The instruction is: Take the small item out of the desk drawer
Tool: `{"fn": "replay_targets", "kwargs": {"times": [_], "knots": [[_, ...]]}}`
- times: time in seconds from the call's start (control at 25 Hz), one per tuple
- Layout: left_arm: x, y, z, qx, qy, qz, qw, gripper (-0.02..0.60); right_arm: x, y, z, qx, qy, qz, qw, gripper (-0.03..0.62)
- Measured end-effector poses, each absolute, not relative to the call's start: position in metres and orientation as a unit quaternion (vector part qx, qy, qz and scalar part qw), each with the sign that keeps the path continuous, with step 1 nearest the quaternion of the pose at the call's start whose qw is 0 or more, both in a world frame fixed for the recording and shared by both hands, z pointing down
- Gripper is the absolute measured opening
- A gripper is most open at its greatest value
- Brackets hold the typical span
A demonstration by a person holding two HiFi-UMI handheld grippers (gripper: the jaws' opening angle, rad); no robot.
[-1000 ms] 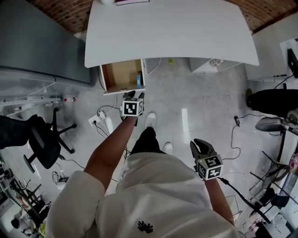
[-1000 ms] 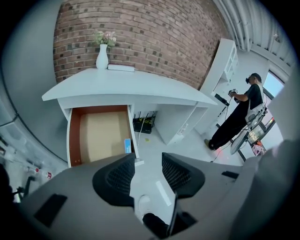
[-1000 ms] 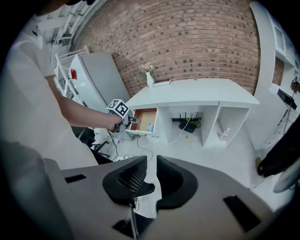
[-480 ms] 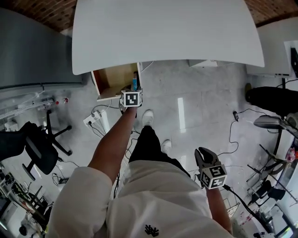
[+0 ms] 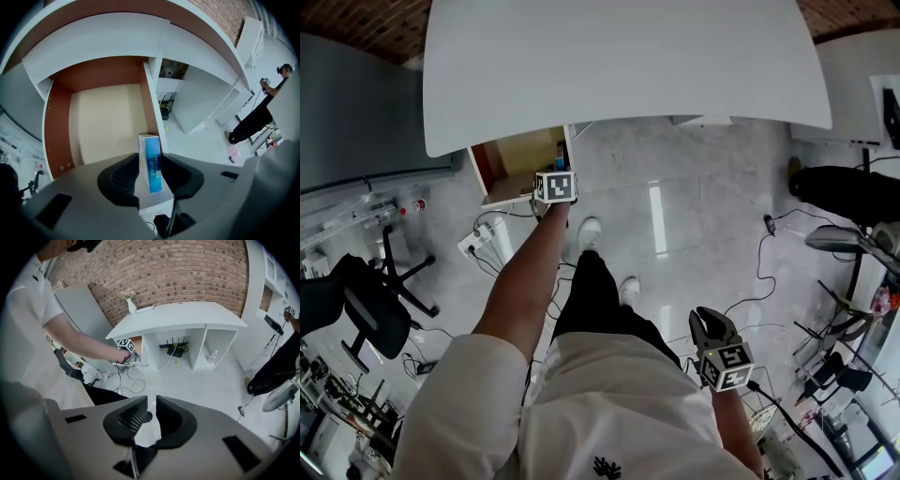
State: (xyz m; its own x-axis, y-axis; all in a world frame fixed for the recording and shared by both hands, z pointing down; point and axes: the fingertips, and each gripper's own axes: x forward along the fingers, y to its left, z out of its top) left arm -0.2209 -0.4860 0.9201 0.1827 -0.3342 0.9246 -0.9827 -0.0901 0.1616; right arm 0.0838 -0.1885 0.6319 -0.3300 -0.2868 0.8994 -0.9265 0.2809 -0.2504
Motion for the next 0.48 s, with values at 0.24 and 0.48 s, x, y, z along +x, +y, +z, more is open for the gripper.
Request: {"fn": "replay_targets", "kwargs": {"times": [0.24, 0.48], "knots": [[-0.213, -0.485, 0.921, 0.633, -0.522, 0.365, 0.44, 0.107, 0.092, -0.193, 0.622, 0.449, -0.697, 0.407, 0.382, 0.075], [-0.219, -0.486, 0.908, 0.625, -0.548, 0.352, 0.43, 0.1, 0.101, -0.176, 0.625, 0.447, -0.702, 0.408, 0.375, 0.074]]}}
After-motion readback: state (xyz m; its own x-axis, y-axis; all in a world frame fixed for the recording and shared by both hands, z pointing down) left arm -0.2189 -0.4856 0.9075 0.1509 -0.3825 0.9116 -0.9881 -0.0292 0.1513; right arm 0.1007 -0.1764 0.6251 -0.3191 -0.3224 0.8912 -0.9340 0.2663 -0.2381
